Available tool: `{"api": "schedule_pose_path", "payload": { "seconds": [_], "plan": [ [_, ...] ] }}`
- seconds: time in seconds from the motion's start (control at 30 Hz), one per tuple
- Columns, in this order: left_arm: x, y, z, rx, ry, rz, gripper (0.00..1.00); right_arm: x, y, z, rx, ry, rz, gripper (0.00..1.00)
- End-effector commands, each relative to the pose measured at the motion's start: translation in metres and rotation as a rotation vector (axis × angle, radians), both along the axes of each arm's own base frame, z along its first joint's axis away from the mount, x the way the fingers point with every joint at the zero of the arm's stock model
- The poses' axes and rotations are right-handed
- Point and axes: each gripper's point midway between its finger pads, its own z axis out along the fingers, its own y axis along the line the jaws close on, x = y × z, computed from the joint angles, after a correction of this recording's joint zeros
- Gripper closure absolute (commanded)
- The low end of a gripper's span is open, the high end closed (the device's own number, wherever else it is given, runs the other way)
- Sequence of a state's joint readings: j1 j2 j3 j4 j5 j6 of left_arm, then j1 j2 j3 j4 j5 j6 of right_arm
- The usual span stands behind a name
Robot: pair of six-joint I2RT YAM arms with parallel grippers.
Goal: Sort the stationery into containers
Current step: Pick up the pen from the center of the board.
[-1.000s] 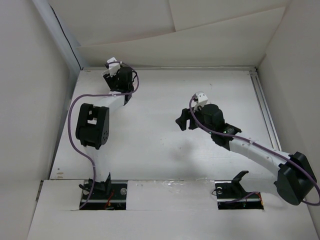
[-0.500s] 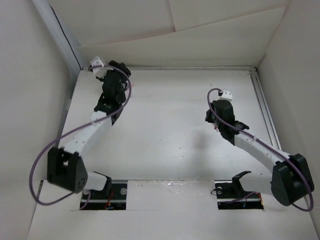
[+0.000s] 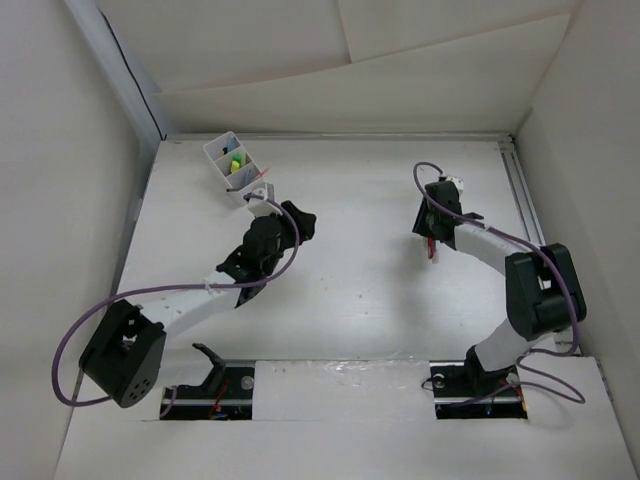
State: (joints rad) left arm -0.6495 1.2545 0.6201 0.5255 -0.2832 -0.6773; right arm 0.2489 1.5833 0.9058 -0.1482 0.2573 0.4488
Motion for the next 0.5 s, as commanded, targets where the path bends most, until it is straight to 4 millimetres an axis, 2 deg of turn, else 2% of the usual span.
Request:
{"api": "schedule_pose_path", "payload": {
  "seconds": [0.0, 0.07, 0.1, 0.13, 0.23, 0.37, 0.4, 0.47],
  "plan": [
    [-0.015, -0.016, 0.047, -0.107, -0.116, -0.131, 0.56, 0.018, 0.001, 0.006, 0.027, 0.0, -0.012, 0.57],
    [-0.022, -0.015, 0.05, -0.116, -0.125, -0.15, 0.56, 0.021, 0.0, -0.004, 0.028, 0.031, -0.014, 0.6],
    [-0.023, -0.015, 0.045, -0.111, -0.116, -0.15, 0.56, 0.023, 0.001, -0.005, 0.026, 0.039, -0.014, 0.61],
    [-0.026, -0.015, 0.05, -0.12, -0.126, -0.162, 0.56, 0.019, 0.0, -0.011, 0.021, 0.063, -0.015, 0.62],
    [-0.029, -0.019, 0.05, -0.123, -0.123, -0.189, 0.56, 0.02, -0.001, -0.012, 0.026, 0.069, -0.039, 0.68],
    [-0.034, -0.023, 0.06, -0.151, -0.143, -0.221, 0.56, 0.017, -0.007, -0.012, 0.003, 0.081, -0.066, 0.68],
    [-0.035, -0.022, 0.056, -0.146, -0.135, -0.22, 0.56, 0.019, -0.009, -0.009, -0.004, 0.08, -0.072, 0.68],
    [-0.036, -0.021, 0.06, -0.153, -0.146, -0.221, 0.56, 0.014, -0.011, -0.012, -0.017, 0.101, -0.078, 0.69]
  ]
}}
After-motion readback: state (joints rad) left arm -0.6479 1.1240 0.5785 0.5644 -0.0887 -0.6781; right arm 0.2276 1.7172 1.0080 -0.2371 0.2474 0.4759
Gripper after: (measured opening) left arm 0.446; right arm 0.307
